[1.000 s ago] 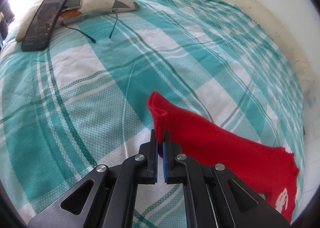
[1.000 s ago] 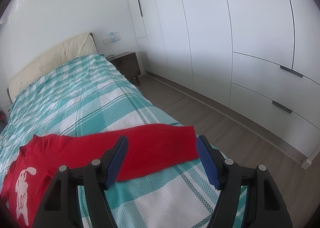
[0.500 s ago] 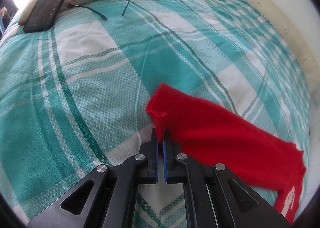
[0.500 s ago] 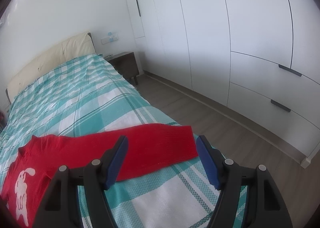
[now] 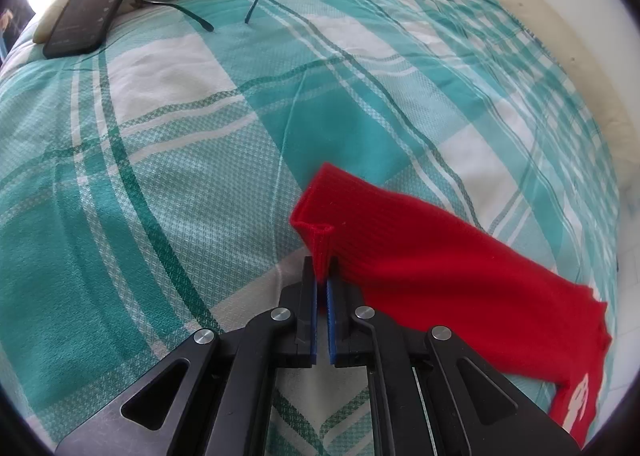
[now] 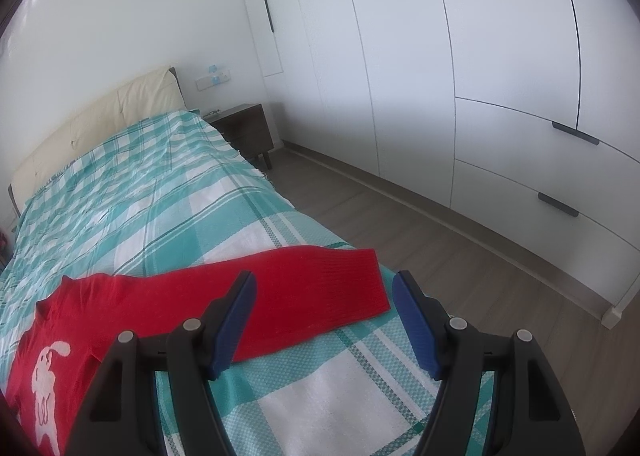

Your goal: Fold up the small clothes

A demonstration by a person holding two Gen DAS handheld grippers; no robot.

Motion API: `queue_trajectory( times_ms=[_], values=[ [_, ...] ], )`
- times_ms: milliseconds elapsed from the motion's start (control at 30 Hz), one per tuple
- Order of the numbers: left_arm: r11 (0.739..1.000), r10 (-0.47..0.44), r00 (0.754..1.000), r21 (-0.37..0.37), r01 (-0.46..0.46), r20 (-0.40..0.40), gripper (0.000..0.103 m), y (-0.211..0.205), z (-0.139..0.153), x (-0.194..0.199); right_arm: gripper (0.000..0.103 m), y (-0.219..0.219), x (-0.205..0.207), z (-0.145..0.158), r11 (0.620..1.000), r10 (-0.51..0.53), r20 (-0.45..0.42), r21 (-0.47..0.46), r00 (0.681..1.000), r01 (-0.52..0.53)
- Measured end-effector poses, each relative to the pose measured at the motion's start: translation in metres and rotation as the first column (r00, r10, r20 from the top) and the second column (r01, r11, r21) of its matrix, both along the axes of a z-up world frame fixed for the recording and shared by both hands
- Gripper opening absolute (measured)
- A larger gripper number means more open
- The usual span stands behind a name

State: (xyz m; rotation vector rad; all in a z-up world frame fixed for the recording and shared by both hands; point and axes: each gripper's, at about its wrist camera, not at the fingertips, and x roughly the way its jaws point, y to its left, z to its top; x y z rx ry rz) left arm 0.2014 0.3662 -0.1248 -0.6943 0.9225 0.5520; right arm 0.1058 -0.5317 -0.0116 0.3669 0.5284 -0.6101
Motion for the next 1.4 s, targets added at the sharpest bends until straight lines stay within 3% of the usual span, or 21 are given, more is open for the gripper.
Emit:
queue_trajectory(
  times_ms=[400, 500, 567, 667, 767, 867, 1067, 1200, 1400],
  values=[
    [1.000, 0.005, 1.000, -0.003, -0.005, 0.011, 0.009, -0.001, 0.004, -0.009, 0.070, -0.002, -0.001, -0.002, 1.000, -0.005, -0.001, 0.008, 1.000, 0.005],
    [0.999, -0.008, 1.000, 0.035, 0.007, 0.008, 0.032, -0.008, 0.013, -0.013, 0.070, -0.001, -0.001, -0.002, 1.000, -0.003, -0.004, 0.005, 1.000, 0.003],
    [0.998, 0.009, 1.000, 0.060, -0.010, 0.018, 0.055, -0.009, 0.021, -0.019, 0.070, -0.001, -0.001, -0.002, 1.000, -0.003, -0.004, 0.005, 1.000, 0.003],
    [0.985, 0.090, 0.995, 0.142, -0.094, 0.035, 0.075, -0.006, 0.036, -0.035, 0.070, -0.001, -0.002, -0.002, 1.000, -0.005, -0.001, 0.006, 1.000, 0.005],
    [0.948, 0.167, 0.982, 0.261, -0.184, 0.087, 0.086, -0.007, 0.057, -0.050, 0.071, -0.001, -0.002, -0.002, 1.000, -0.011, 0.002, 0.006, 1.000, 0.011],
    [0.912, 0.158, 0.977, 0.358, -0.201, 0.146, 0.091, -0.017, 0.074, -0.052, 0.071, -0.001, -0.002, -0.001, 1.000, -0.018, 0.005, 0.005, 1.000, 0.018],
    [0.868, 0.016, 0.981, 0.485, -0.109, 0.193, 0.097, -0.051, 0.091, -0.038, 0.071, -0.005, -0.003, -0.002, 0.999, -0.037, 0.005, 0.009, 0.999, 0.037],
    [0.856, -0.044, 0.983, 0.515, -0.055, 0.179, 0.097, -0.065, 0.091, -0.029, 0.071, -0.007, -0.004, -0.002, 0.999, -0.047, 0.005, 0.012, 0.999, 0.047],
    [0.860, -0.040, 0.979, 0.506, -0.068, 0.201, 0.097, -0.068, 0.092, -0.031, 0.071, -0.008, -0.004, -0.002, 0.999, -0.049, 0.005, 0.013, 0.999, 0.049]
  ],
)
